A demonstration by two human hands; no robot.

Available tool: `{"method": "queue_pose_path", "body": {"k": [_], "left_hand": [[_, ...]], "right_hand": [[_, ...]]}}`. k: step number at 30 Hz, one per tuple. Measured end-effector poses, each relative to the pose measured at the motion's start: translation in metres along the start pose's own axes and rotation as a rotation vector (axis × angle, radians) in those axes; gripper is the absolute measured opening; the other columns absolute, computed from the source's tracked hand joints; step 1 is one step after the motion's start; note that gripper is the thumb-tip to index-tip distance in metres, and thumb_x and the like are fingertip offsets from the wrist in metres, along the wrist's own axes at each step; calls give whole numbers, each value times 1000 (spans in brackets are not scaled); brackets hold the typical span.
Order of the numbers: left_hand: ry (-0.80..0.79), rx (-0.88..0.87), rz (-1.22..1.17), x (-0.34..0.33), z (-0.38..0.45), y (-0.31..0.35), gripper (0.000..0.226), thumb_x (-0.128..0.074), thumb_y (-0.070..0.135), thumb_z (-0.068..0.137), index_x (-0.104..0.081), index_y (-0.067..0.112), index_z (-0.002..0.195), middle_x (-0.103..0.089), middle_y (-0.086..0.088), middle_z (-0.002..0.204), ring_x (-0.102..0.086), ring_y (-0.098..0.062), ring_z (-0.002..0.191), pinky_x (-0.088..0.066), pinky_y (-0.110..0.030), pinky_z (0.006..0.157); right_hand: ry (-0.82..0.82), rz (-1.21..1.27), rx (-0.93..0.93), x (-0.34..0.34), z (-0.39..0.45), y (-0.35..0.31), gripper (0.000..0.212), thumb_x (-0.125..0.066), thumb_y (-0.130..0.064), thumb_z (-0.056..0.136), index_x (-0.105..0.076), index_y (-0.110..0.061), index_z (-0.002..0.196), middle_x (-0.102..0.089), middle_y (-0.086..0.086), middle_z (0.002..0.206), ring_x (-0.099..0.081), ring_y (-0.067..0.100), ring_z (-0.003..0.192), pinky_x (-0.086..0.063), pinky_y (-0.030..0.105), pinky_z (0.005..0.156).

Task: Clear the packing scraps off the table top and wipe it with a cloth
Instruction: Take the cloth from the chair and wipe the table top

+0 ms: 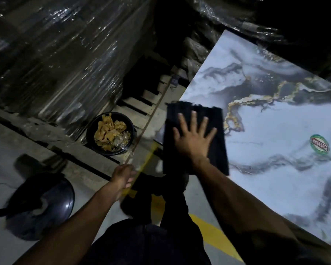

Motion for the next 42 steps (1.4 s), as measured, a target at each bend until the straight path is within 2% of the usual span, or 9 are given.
{"method": "queue_pose_path", "body": {"k": [3,6,8,11,16,23,33,40,42], "left_hand": [[-16,8,-4,-3,-4,-1,24,-39,19,103,-49,10,123,-56,-15,108,-45,-19,64,-29,-26,57],[36,-85,66,-6,-2,7,31,-41,19,101,-53,-3,120,-58,-18,95,-48,-25,63,-30,-28,57],[141,-287,229,-5,-11,31,43,-38,31,100,-51,0,127,-59,-26,106,-57,-41,86,-39,-35,67],[207,-676,404,-23,-55,82,64,-29,56,95,-34,16,146,-40,-12,149,-44,-30,131,-41,-44,102],[302,-1067,754,-89,-109,136,67,-20,54,95,-31,17,149,-29,-9,156,-26,-26,144,-25,-43,116],[227,-1247,1258,-237,-127,100,76,-12,55,92,-27,11,152,-20,-10,161,-12,-26,150,-5,-40,120],[244,-1374,1496,-429,-162,25,59,-32,41,102,-33,7,149,-28,-18,157,-25,-38,145,-20,-51,116],[307,-1294,1561,-478,-176,11,70,-21,53,94,-30,14,151,-19,-15,160,-15,-34,148,-12,-50,118],[317,-1266,1571,-478,-174,10,71,-19,55,93,-26,15,152,-17,-13,161,-12,-33,149,-11,-49,119]], "right_hand": [[15,-25,165,-5,-4,-58,56,-18,-54,99,-3,-46,152,7,-1,165,12,38,149,11,70,110],[28,-32,222,-7,-5,-66,54,-19,-52,101,-5,-45,153,5,-1,165,10,35,150,9,68,112],[29,-47,289,-8,-12,-62,54,-16,-55,100,-7,-46,152,2,-2,165,8,34,151,8,66,113],[19,-82,357,-16,-32,-47,57,-13,-59,96,-15,-45,152,-9,-1,165,-4,36,151,7,65,114],[34,-127,307,-19,-66,26,56,-12,-59,99,-12,-44,153,-5,-1,165,-4,36,151,1,67,114],[46,-24,-24,-8,-119,201,55,-11,-60,99,1,-50,151,6,-6,165,6,33,151,4,62,117],[111,145,-610,-6,-223,520,56,-18,-61,98,-1,-51,151,7,-8,165,8,30,151,6,62,117],[159,224,-1026,-3,-310,717,55,-19,-60,98,-9,-49,151,0,-8,165,0,32,151,1,64,115],[179,273,-1131,-2,-330,750,55,-18,-59,98,-12,-47,151,-10,-2,165,-13,36,149,-6,65,114]]}}
Point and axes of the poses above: each hand's wrist, its own z-axis towards the middle knuckle, its own x-axis out of the back of the hand, y = z × x, the point moved 10 cm from there along z, towards the middle knuckle
